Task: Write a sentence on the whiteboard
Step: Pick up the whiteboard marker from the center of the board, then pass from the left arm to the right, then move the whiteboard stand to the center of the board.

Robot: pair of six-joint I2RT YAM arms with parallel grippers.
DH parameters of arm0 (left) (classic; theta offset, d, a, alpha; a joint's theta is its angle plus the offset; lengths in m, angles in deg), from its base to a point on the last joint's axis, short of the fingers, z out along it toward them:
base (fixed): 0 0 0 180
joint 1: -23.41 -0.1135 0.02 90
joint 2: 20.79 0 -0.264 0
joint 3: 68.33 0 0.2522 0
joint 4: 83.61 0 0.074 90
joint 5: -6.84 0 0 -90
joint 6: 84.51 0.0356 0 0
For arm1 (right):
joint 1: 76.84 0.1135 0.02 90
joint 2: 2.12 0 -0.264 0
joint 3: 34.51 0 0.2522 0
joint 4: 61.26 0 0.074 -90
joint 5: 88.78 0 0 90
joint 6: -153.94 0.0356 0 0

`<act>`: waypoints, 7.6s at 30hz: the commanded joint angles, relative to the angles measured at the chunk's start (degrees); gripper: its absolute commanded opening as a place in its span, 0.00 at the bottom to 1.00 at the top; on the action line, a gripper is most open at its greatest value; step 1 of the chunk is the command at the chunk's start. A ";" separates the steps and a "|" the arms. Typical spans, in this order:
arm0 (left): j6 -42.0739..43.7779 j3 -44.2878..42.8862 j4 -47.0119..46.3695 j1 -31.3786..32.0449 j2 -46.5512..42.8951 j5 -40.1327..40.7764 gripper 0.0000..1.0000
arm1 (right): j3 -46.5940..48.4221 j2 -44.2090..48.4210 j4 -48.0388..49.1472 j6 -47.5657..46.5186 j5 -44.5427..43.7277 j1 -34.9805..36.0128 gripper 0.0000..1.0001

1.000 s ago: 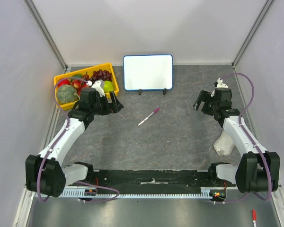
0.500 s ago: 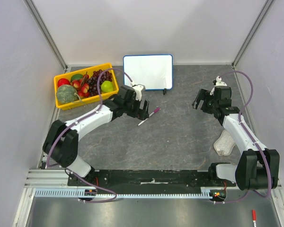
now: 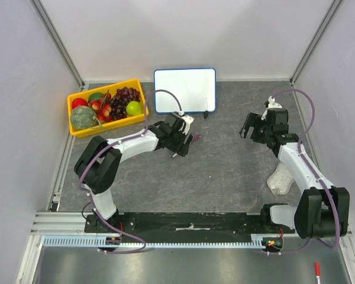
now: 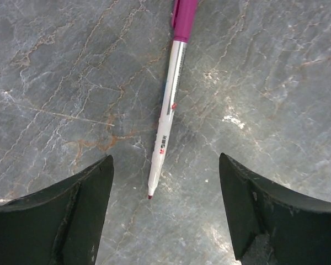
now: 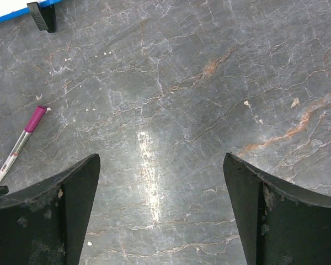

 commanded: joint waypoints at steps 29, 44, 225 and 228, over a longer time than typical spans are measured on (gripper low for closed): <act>3.61 -5.58 2.08 0.35 -10.93 0.55 0.02 | 6.63 3.26 0.76 -3.66 12.04 6.80 0.98; -1.22 -7.08 0.24 -5.71 -27.19 -22.90 0.02 | 7.16 1.86 30.20 15.57 35.86 16.22 0.89; -46.67 9.79 18.95 15.73 -6.80 14.43 0.69 | 4.26 8.62 1.38 1.70 23.66 7.25 0.00; -45.35 9.97 20.62 15.73 -9.53 15.05 0.78 | 4.53 8.18 1.39 1.53 23.30 7.25 0.00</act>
